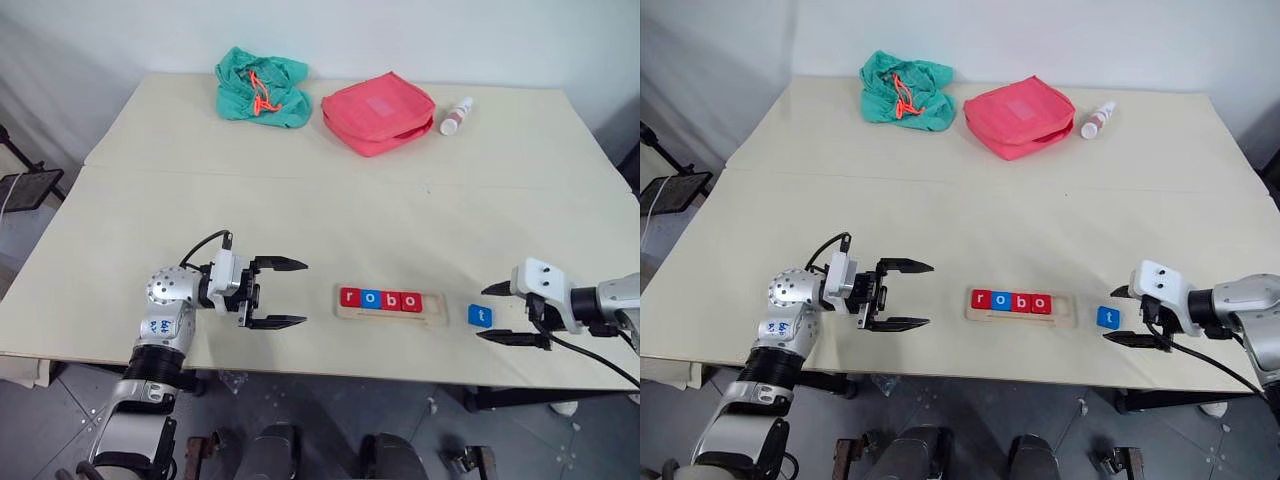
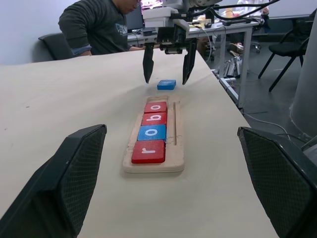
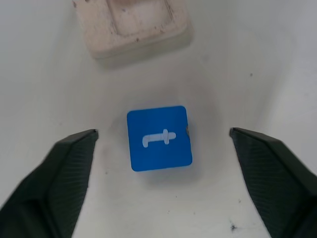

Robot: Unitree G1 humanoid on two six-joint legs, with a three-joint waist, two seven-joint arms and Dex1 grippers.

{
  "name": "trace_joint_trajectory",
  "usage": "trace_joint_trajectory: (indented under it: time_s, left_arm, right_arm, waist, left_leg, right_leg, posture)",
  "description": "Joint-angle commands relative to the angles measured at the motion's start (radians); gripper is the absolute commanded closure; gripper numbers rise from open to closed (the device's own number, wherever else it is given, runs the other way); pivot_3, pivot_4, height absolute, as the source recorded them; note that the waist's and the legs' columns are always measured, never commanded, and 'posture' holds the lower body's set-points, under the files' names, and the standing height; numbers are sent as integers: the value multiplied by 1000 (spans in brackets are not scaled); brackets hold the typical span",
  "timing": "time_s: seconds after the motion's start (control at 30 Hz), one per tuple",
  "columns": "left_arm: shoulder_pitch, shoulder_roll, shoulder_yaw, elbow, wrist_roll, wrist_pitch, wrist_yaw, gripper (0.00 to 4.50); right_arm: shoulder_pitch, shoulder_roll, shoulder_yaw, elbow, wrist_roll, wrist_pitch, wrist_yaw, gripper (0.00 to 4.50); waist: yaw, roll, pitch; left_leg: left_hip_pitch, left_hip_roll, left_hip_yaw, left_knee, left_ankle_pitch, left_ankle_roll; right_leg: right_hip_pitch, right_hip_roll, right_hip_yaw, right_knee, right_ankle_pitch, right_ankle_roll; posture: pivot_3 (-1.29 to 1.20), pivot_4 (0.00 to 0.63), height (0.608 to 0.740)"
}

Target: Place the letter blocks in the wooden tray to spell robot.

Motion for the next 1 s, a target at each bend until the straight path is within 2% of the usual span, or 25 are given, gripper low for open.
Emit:
trace_joint_trajectory:
  time_s: [0.03, 0.2, 0.53, 0.7, 1.0]
  left_arm:
    - [7, 10, 14, -42, -13, 0, 9, 0]
    - [5, 12, 15, -41, -13, 2, 9, 0]
    - [-15, 10, 14, -12, -8, -2, 5, 0]
    - [-31, 2, 12, 12, -5, -13, 3, 0]
    - [-17, 2, 15, -1, -7, -21, 15, 0]
  right_arm:
    - [-15, 2, -4, -5, -4, -11, 4, 1287]
    - [-18, 15, -9, -16, -4, -6, -5, 3032]
    - [-96, 40, -28, -161, 66, 171, -43, 3053]
    - [-163, 38, 52, -200, 60, 215, 26, 3053]
    - [-248, 74, 154, -134, 11, 175, 75, 3053]
  waist:
    - [-1, 0, 0]
    - [0, 0, 0]
    - [0, 0, 0]
    - [-1, 0, 0]
    - [-2, 0, 0]
  left_leg:
    - [0, 0, 0, 0, 0, 0]
    - [0, 0, 0, 0, 0, 0]
    - [0, 0, -3, 0, 0, 0]
    - [0, 0, -3, 1, 0, 0]
    - [-1, 0, -4, 0, 0, 0]
  right_leg:
    - [0, 0, 0, 0, 0, 0]
    - [0, 0, 0, 0, 0, 0]
    - [0, 0, 0, 0, 0, 0]
    - [0, 0, 0, 0, 0, 0]
    - [0, 0, 0, 0, 0, 0]
  posture:
    - [0, 150, 740]
    - [0, 150, 740]
    - [0, 150, 740]
    - [0, 150, 740]
    - [0, 150, 740]
